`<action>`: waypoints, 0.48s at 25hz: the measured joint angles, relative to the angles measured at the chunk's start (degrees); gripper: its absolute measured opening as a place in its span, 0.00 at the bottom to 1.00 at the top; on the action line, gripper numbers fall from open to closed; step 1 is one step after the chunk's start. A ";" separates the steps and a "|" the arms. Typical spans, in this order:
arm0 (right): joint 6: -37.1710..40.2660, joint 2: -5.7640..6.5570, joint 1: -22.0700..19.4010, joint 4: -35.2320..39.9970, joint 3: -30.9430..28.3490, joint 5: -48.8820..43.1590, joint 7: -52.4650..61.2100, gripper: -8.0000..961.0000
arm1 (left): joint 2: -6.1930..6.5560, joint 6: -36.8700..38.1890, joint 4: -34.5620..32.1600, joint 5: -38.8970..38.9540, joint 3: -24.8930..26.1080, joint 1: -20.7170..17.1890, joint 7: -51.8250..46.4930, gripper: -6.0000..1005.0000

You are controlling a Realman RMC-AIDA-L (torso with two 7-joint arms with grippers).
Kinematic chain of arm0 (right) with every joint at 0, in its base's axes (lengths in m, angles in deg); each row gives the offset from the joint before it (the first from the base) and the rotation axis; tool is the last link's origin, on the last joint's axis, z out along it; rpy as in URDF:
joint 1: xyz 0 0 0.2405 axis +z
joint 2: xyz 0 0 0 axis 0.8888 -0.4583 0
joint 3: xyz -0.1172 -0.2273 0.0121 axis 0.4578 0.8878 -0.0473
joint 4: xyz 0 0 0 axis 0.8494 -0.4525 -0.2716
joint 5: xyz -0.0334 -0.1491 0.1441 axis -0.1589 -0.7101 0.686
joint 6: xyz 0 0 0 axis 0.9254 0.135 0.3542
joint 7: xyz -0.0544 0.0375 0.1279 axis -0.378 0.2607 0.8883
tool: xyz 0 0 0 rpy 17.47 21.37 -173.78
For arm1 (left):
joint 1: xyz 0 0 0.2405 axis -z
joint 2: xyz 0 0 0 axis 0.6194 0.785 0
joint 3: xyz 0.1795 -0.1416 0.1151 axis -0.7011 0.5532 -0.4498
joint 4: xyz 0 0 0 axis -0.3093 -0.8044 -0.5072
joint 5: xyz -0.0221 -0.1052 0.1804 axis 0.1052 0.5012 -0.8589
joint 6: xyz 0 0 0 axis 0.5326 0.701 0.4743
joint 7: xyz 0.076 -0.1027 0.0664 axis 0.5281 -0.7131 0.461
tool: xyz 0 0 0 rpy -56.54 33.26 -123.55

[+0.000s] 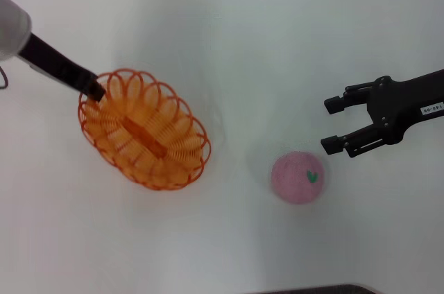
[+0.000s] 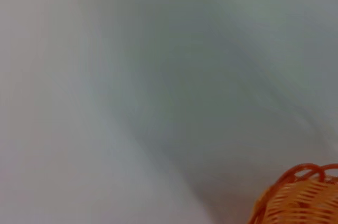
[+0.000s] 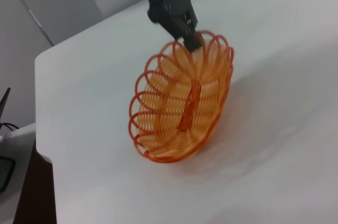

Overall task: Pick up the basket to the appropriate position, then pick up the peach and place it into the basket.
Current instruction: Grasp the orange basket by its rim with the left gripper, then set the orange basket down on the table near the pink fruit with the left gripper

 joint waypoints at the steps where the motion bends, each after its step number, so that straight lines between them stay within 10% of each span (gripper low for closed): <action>1: 0.00 0.04 0.00 0.00 0.00 0.03 0.00 0.98 | -0.12 1.13 -1.31 0.00 1.12 0.01 -0.17 0.10; 12: 0.44 0.18 -0.09 0.39 0.45 -0.30 -0.32 0.98 | -0.25 2.76 -6.37 5.36 10.58 -0.04 -10.19 0.07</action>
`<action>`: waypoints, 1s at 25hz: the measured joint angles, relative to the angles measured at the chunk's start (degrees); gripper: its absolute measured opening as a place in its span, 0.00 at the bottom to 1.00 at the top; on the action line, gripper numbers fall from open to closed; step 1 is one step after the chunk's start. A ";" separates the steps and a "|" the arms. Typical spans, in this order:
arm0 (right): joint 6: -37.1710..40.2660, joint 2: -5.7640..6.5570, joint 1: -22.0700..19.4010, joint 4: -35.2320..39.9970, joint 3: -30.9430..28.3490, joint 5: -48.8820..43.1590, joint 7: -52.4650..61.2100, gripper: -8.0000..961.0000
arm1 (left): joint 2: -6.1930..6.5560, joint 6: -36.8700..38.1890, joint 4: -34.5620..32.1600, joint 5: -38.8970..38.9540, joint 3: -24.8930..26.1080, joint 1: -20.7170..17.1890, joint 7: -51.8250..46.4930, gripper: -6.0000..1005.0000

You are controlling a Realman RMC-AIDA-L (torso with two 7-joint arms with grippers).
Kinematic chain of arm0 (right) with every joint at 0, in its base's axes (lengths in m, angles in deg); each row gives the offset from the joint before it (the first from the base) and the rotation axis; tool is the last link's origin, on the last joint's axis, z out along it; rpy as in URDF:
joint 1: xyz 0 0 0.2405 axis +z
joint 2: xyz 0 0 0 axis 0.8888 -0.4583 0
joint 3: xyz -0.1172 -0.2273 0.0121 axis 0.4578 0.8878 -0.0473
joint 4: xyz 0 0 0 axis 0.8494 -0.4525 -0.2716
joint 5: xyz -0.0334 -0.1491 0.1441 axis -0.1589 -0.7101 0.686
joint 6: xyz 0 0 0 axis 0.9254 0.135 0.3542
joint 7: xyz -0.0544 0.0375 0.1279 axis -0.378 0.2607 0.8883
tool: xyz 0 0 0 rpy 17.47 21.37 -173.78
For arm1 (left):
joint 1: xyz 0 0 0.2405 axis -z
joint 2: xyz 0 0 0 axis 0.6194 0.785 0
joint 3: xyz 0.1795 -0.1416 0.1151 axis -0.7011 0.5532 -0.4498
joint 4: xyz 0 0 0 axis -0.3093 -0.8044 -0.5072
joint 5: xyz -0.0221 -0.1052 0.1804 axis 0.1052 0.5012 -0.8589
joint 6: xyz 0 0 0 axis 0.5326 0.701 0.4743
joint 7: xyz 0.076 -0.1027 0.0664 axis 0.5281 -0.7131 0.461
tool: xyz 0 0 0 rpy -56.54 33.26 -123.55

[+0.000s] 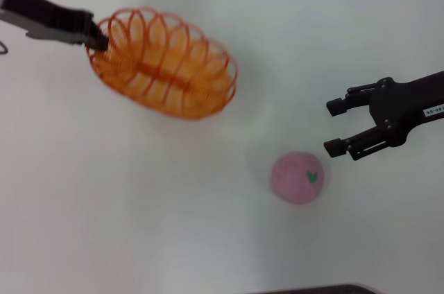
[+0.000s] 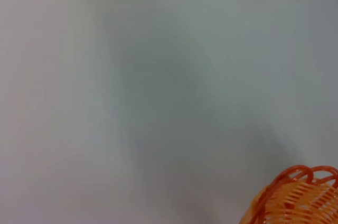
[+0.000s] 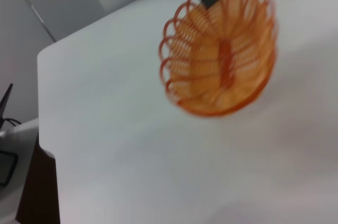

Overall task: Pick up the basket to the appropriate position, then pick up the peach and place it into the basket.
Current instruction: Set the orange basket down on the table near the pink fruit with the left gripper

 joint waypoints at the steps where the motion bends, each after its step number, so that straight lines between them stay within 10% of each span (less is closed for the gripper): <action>1: -0.01 0.04 -0.02 0.00 0.03 -0.16 -0.47 0.98 | 0.07 -0.58 0.29 0.99 0.88 -0.04 -0.97 0.07; 25: -2.16 -0.28 -2.12 -0.39 -1.68 -2.79 -9.28 0.97 | -2.65 -18.45 8.11 3.82 -0.22 -3.56 -15.73 0.08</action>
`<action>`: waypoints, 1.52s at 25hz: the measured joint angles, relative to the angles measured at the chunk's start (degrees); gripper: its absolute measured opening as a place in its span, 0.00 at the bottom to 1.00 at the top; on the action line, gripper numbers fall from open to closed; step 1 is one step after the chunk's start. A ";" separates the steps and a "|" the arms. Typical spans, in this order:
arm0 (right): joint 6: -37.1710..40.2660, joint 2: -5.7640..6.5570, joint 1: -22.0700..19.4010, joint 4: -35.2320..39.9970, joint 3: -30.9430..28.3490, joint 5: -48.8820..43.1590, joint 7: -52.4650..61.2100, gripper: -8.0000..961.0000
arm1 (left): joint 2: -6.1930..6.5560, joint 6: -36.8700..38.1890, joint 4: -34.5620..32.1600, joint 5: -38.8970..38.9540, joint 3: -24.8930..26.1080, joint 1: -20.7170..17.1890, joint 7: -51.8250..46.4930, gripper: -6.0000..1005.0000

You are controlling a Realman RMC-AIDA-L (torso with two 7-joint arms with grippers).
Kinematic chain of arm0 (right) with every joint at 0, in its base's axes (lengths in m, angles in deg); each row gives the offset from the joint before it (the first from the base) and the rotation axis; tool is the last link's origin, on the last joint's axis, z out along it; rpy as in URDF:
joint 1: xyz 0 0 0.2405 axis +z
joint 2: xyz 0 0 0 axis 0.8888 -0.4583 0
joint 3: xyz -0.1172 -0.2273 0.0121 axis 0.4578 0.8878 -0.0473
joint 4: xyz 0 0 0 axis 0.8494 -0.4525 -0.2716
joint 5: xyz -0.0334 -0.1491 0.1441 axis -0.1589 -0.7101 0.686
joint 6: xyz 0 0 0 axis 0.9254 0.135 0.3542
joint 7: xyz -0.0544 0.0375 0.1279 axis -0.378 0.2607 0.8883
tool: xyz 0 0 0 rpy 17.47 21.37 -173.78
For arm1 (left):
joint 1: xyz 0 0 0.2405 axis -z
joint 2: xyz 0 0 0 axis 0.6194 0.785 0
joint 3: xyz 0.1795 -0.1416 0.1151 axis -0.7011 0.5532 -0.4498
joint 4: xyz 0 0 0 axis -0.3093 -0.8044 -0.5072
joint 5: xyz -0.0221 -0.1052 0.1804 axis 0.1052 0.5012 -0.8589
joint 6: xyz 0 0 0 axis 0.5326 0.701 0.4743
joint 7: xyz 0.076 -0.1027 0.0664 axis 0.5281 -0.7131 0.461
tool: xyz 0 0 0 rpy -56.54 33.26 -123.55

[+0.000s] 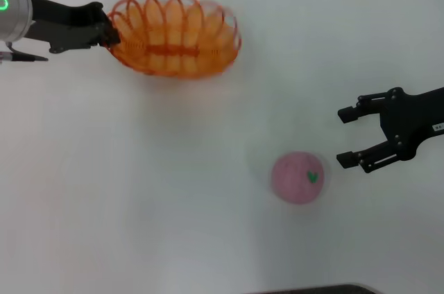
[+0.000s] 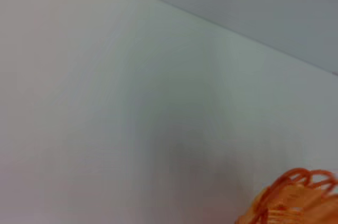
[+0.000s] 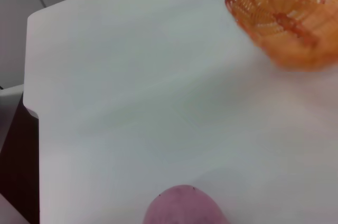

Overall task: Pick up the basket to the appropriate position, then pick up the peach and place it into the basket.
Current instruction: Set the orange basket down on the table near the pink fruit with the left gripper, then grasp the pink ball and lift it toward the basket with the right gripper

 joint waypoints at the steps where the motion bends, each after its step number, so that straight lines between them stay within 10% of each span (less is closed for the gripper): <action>1: 0.00 -0.02 -0.07 0.00 -0.03 0.00 -0.02 0.97 | 0.00 -0.08 0.01 0.01 -0.52 -0.13 -0.21 0.09; 20: 0.99 -0.34 -0.05 0.19 -2.13 0.23 0.87 0.97 | -0.01 3.69 -13.10 3.17 -9.33 -8.55 2.14 0.51; 30: 2.87 -0.55 0.95 -0.03 -4.15 2.70 5.39 0.97 | -0.02 12.30 -25.12 24.17 -7.88 -21.44 30.46 0.52; 38: 3.43 -0.59 1.99 -0.09 -4.42 4.32 9.54 0.97 | 1.16 31.14 -17.64 43.41 4.88 -28.87 59.33 0.54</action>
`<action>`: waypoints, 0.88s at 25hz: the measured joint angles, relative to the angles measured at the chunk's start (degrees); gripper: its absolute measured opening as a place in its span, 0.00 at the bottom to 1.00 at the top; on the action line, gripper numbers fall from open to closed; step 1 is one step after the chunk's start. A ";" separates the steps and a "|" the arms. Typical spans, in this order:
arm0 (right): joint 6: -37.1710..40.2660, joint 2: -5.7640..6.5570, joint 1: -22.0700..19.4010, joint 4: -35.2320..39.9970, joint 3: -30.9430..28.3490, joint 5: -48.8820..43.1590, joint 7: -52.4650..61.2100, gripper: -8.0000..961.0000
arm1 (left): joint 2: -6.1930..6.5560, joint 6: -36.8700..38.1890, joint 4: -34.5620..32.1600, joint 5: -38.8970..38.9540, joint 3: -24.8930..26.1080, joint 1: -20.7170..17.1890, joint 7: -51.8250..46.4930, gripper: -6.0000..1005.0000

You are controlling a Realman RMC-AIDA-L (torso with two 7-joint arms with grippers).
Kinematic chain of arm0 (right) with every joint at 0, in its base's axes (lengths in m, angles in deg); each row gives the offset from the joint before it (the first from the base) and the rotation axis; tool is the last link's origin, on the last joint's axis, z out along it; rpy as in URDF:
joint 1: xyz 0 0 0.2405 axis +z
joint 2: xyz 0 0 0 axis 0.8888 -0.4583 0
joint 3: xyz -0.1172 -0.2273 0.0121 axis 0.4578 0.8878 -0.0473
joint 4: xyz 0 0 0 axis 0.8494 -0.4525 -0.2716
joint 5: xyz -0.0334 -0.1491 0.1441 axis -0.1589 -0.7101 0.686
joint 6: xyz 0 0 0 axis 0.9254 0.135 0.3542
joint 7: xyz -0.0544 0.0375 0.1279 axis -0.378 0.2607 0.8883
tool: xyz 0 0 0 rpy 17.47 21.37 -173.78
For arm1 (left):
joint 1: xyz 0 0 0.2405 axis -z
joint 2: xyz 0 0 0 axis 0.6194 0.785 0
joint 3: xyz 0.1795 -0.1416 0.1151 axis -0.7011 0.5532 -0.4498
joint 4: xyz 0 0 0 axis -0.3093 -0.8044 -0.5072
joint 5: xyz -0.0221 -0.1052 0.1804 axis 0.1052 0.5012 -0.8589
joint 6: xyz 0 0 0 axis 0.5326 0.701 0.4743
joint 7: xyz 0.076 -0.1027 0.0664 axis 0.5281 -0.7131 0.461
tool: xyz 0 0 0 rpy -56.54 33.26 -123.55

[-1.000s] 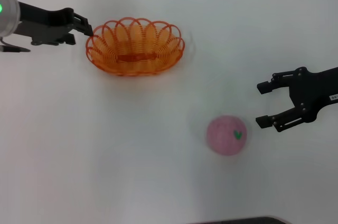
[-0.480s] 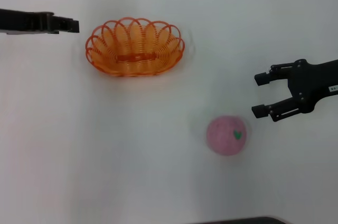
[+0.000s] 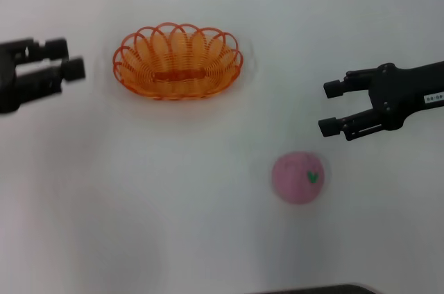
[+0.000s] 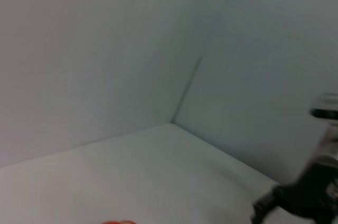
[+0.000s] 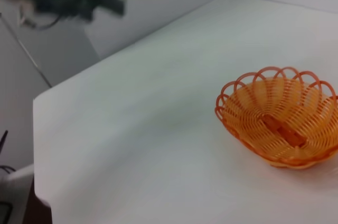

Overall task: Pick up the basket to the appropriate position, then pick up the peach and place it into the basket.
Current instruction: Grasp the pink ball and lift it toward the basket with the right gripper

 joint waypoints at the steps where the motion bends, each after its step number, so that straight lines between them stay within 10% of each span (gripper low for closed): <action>1: 0.05 0.00 0.10 0.00 -0.02 0.17 0.63 0.97 | 0.27 1.82 0.83 -0.31 0.76 -0.58 2.18 0.55; 13: 2.40 0.26 2.04 2.04 -0.17 1.71 6.40 0.97 | -1.25 3.08 3.00 -9.26 1.92 -6.97 16.49 0.63; 22: 10.05 0.42 9.30 21.36 1.38 5.04 19.25 0.97 | -1.25 1.75 4.78 -10.86 1.94 -6.85 17.13 0.81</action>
